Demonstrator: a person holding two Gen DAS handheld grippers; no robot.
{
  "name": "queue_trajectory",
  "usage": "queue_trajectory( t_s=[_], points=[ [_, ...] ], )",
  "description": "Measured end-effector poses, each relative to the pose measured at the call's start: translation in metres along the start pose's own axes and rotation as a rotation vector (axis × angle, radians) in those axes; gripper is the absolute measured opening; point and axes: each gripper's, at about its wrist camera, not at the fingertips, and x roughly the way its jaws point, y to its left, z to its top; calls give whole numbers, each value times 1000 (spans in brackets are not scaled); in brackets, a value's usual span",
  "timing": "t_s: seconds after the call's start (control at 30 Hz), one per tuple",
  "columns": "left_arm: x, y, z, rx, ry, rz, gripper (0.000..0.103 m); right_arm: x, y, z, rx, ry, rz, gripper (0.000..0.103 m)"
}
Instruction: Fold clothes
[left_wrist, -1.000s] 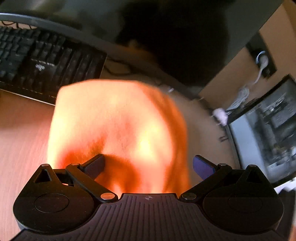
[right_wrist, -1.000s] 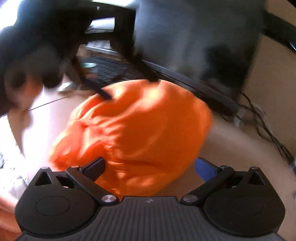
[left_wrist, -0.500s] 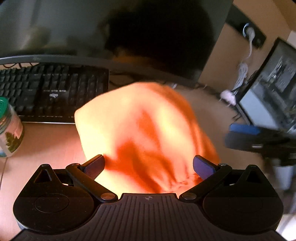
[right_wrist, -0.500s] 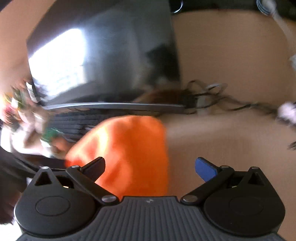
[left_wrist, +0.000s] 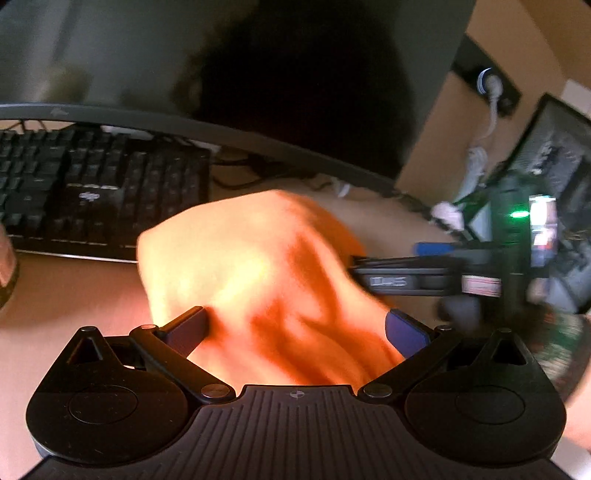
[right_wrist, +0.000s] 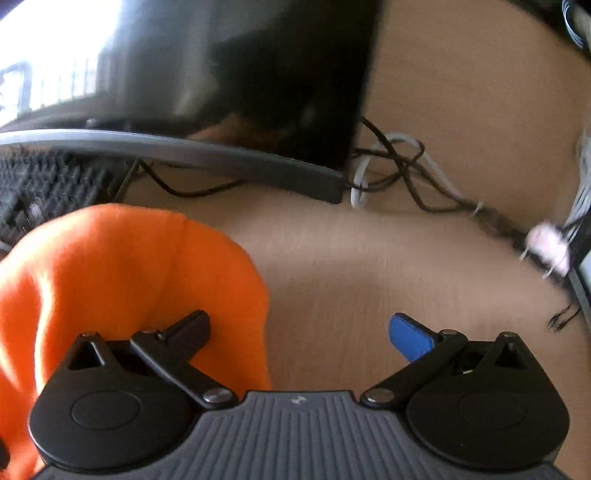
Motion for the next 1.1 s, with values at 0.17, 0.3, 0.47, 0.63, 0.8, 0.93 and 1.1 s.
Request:
queue_trajectory(
  t_s=[0.17,0.3,0.47,0.63,0.8,0.93,1.1],
  points=[
    [-29,-9,-4,-55,-13,131,103,-48,-10,-14,8,-114,7,103],
    [-83,-33,-24,-112,-74,221,103,-98,-27,-41,27,-176,145,103],
    [-148,-99,-51,-101,-197,368,103,-164,-67,-66,57,-181,387,103],
    [-168,-163,-117,-95,-282,448,103,-216,-93,-117,29,-270,399,103],
    [-160,-193,-149,-69,-233,492,103,-234,-105,-156,3,-292,425,103],
    [-170,-206,-143,-21,-283,578,103,-250,-106,-166,-38,-353,404,103],
    [-178,-223,-140,13,-284,642,103,-261,-113,-169,11,-383,392,103]
  ],
)
